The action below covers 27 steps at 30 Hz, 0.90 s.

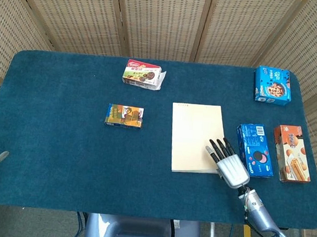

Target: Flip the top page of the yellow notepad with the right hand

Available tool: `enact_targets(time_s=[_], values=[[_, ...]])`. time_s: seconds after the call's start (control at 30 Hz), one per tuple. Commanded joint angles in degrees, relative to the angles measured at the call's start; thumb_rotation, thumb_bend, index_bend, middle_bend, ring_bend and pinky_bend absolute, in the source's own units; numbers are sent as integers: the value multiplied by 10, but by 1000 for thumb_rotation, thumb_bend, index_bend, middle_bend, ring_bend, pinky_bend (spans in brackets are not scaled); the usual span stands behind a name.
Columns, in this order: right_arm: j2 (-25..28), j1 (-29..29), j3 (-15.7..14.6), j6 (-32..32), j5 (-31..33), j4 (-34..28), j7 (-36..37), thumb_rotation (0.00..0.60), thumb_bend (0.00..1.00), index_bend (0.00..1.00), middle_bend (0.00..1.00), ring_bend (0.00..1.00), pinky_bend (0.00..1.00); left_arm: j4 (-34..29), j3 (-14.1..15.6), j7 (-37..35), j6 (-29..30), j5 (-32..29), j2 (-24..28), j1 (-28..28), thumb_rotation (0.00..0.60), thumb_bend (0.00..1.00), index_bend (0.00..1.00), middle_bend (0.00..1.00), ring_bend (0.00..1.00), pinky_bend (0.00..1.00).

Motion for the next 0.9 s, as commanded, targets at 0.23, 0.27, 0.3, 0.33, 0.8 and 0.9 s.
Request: enact_targets(time_s=[0.23, 0.27, 0.3, 0.33, 0.8, 0.9], values=[[-30, 48, 18, -16, -1, 32, 22, 600, 517, 115, 39, 0, 24, -1, -2, 1, -2, -5, 1, -1, 600, 0, 0, 0, 0, 0], [-31, 52, 19, -21, 1, 32, 22, 600, 517, 128, 50, 0, 24, 0, -2, 0, -3, -5, 1, -1, 600, 0, 0, 0, 0, 0], [-32, 58, 19, -30, 2, 31, 22, 600, 517, 143, 65, 3, 26, 0, -2, 0, -3, -5, 1, -1, 600, 0, 0, 0, 0, 0], [-33, 63, 20, -39, 5, 31, 23, 600, 517, 171, 96, 20, 36, 1, -2, -1, -4, -6, 1, -2, 600, 0, 0, 0, 0, 0], [-57, 80, 4, -6, -8, 106, 109, 600, 569, 635, 612, 482, 534, 3, -4, -20, -10, -10, 8, -2, 600, 0, 0, 0, 0, 0], [-55, 80, -3, 2, -10, 114, 143, 600, 569, 641, 617, 487, 543, 3, -3, -17, -11, -8, 7, -2, 600, 0, 0, 0, 0, 0]])
